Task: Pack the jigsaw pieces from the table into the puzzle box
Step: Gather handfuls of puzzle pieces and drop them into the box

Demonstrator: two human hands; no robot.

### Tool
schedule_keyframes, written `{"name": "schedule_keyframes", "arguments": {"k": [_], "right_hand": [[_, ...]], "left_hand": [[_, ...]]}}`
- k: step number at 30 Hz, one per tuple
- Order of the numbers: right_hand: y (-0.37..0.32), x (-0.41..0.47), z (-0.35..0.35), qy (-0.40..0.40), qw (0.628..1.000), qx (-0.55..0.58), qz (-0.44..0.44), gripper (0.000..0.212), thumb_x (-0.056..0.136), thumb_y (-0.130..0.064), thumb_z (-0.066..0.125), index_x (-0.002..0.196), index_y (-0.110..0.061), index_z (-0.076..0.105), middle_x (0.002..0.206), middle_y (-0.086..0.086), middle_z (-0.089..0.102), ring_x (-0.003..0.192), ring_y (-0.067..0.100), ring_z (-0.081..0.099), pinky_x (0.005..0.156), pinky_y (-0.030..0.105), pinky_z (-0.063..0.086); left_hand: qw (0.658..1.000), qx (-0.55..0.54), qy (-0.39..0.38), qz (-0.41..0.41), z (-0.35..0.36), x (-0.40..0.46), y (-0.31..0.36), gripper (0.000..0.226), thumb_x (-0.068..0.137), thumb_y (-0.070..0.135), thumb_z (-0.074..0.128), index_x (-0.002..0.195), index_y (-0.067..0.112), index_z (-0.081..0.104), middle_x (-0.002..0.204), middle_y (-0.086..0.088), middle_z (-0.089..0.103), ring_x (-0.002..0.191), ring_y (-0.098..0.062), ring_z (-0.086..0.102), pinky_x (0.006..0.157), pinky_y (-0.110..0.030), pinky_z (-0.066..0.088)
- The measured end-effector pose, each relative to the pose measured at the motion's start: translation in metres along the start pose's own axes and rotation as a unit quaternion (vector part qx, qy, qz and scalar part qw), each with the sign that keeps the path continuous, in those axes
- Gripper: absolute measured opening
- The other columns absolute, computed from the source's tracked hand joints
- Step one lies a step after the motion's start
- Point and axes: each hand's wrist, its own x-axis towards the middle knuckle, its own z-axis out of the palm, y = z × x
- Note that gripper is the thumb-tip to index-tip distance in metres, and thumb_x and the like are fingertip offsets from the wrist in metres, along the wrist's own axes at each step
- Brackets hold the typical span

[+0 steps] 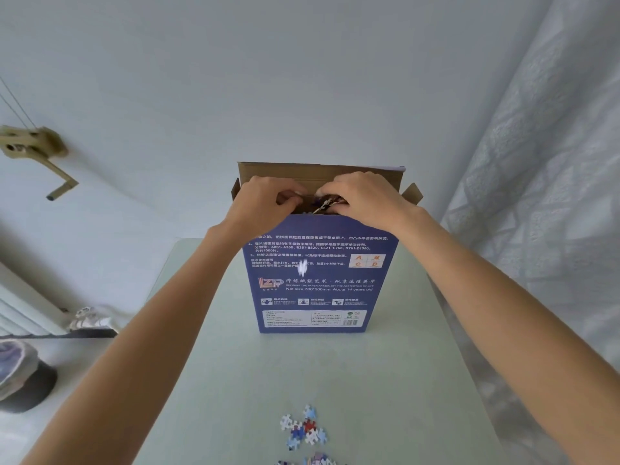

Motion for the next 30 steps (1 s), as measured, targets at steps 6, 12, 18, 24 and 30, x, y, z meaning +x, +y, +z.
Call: {"name": "schedule_keyframes", "arguments": {"k": [6,12,18,24,30], "right_hand": [[-0.008,-0.005,-0.004,0.034,0.996,0.068,0.041,0.018,0.089,-0.031,0.059,0.104,-0.024,0.067,0.099,-0.003,0.069,0.086,0.017,0.061,0.074,0.033,0.048],[-0.041,-0.041,0.012,0.277,0.954,0.11,0.035,0.014,0.09,-0.023,0.059,0.092,-0.014,0.07,0.08,-0.004,0.067,0.066,0.006,0.055,0.058,0.021,0.046],[-0.088,-0.134,0.098,0.249,0.951,0.166,0.079,0.014,0.089,-0.022,0.06,0.092,-0.012,0.069,0.086,-0.002,0.07,0.074,0.012,0.063,0.062,0.019,0.048],[-0.107,-0.19,0.2,-0.074,0.965,0.205,0.145,0.03,0.092,-0.02,0.053,0.12,-0.011,0.06,0.124,0.0,0.059,0.11,0.017,0.056,0.085,0.024,0.044],[-0.107,-0.172,0.265,-0.277,0.931,0.189,0.141,0.061,0.095,-0.03,0.047,0.146,-0.008,0.022,0.156,0.002,0.013,0.143,0.017,0.013,0.114,0.032,0.016]], "left_hand": [[0.999,0.001,0.023,0.026,0.002,-0.017,0.004,0.011,0.084,0.028,0.064,0.091,0.026,0.072,0.075,0.018,0.066,0.076,0.001,0.064,0.075,-0.029,0.055],[0.968,0.054,0.191,0.151,0.01,-0.039,0.008,0.013,0.088,0.022,0.061,0.095,0.02,0.072,0.083,0.008,0.071,0.075,-0.009,0.064,0.06,-0.024,0.051],[0.971,-0.013,0.207,0.117,0.054,-0.134,0.0,0.015,0.089,0.022,0.059,0.094,0.014,0.072,0.082,0.004,0.072,0.07,-0.004,0.06,0.059,-0.019,0.049],[0.991,-0.019,-0.005,-0.13,0.122,-0.24,-0.042,0.024,0.088,0.027,0.055,0.109,0.024,0.066,0.098,0.006,0.07,0.084,-0.012,0.064,0.074,-0.034,0.056],[0.922,0.02,-0.213,-0.322,0.158,-0.319,-0.062,0.057,0.088,0.031,0.06,0.14,0.023,0.037,0.136,-0.007,0.046,0.119,-0.023,0.049,0.1,-0.037,0.043]]}}
